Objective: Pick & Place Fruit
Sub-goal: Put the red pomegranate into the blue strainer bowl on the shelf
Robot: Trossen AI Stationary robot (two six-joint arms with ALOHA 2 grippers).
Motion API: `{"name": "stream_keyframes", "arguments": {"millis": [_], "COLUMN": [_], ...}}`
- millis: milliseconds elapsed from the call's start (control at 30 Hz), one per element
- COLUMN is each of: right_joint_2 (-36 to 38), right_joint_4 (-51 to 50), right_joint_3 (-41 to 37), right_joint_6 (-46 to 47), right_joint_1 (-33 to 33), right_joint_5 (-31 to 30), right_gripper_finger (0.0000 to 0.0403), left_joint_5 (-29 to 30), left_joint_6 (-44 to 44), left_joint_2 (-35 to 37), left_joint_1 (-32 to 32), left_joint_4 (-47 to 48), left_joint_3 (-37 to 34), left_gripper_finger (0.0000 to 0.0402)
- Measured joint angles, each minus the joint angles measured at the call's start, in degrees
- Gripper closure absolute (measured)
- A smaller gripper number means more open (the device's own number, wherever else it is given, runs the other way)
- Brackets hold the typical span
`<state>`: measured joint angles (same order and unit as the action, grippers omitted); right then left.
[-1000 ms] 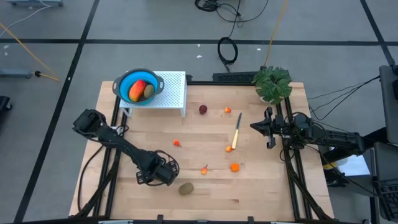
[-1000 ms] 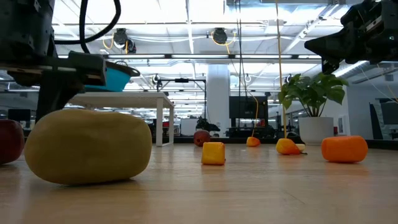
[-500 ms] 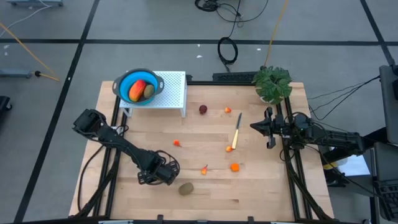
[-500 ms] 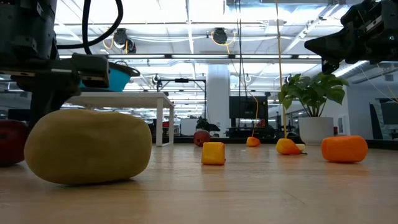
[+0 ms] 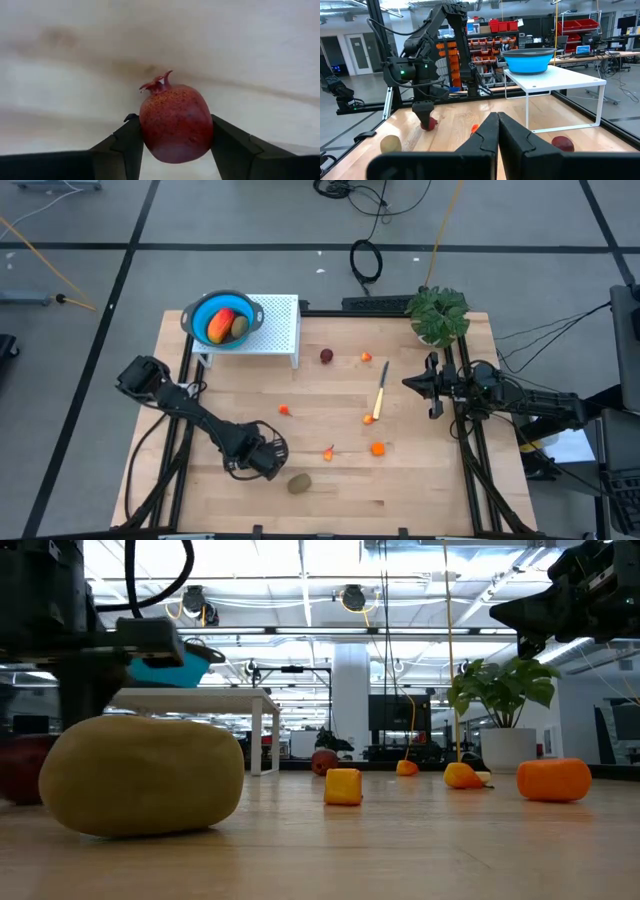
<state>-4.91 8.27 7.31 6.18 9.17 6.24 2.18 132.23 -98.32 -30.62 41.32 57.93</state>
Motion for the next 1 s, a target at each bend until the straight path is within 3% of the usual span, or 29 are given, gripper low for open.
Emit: {"name": "stream_keyframes", "arguments": {"millis": [300,567,800,1000], "right_joint_2": [0.00,0.00,0.00,0.00], "right_joint_4": [0.02,0.04,0.04,0.04], "right_joint_3": [0.00,0.00,0.00,0.00], "right_joint_6": [-0.01,0.02,0.02,0.02], "right_joint_1": [0.00,0.00,0.00,0.00], "right_joint_5": [0.00,0.00,0.01,0.01], "right_gripper_finger": [0.0403,0.0403,0.0403,0.0403], "left_joint_5": [24.39,42.21,52.83,54.50], "left_joint_6": [-16.04,-34.46,-57.91,-83.29], "left_joint_2": [-0.04,-0.04,-0.04,-0.04], "left_joint_1": [-2.14,-2.96,-2.89,-2.89], "left_joint_4": [-8.40,-20.56,-40.58,-63.75], "left_joint_3": [-0.02,-0.02,-0.02,-0.02], "left_gripper_finger": [0.0222,0.0211,0.0218,0.0210]}}
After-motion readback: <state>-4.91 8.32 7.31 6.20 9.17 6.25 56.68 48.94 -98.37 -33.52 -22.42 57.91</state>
